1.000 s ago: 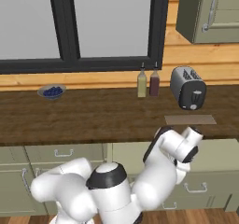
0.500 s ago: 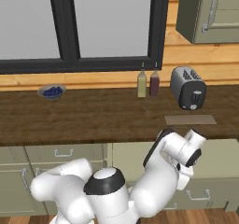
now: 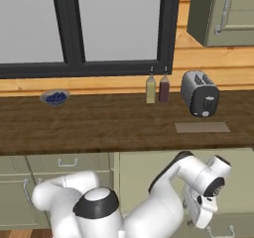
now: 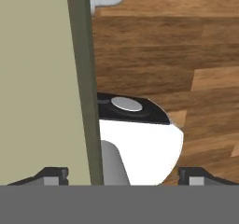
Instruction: Pick the tongs from the drawer and place it on the counter.
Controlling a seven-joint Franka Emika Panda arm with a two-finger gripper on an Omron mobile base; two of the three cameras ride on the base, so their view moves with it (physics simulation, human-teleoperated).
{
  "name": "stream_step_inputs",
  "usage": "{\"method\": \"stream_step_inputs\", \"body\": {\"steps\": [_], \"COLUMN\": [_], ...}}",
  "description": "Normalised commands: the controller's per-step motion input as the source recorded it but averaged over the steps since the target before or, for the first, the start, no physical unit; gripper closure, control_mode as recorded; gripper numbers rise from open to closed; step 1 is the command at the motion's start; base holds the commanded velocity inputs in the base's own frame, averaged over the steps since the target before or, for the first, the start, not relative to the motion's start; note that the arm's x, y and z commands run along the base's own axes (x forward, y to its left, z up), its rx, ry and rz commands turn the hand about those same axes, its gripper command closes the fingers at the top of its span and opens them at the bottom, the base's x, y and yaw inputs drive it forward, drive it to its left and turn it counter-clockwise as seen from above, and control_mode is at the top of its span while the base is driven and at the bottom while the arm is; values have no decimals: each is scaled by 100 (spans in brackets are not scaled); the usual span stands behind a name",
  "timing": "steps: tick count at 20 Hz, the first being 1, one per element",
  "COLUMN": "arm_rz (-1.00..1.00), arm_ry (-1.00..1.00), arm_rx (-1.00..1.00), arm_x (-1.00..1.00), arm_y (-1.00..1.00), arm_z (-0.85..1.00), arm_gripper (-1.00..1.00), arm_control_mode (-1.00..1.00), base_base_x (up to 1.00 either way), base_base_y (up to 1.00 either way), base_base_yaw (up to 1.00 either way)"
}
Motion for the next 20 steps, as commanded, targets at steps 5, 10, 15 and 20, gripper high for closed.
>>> {"method": "stream_step_inputs", "body": {"steps": [5, 10, 15, 20], "arm_rz": [0, 0, 22, 45], "arm_ry": [-33, -18, 9, 0], "arm_rx": [3, 2, 0, 7], "arm_x": [-68, 67, 100, 64], "arm_y": [-12, 0, -35, -83], "arm_z": [48, 100, 64, -19], "arm_gripper": [-100, -100, -100, -100], "arm_control_mode": [-100, -100, -100, -100], "base_base_x": [0, 0, 0, 0], "base_base_y": [0, 0, 0, 0], "base_base_yaw": [0, 0, 0, 0]}}
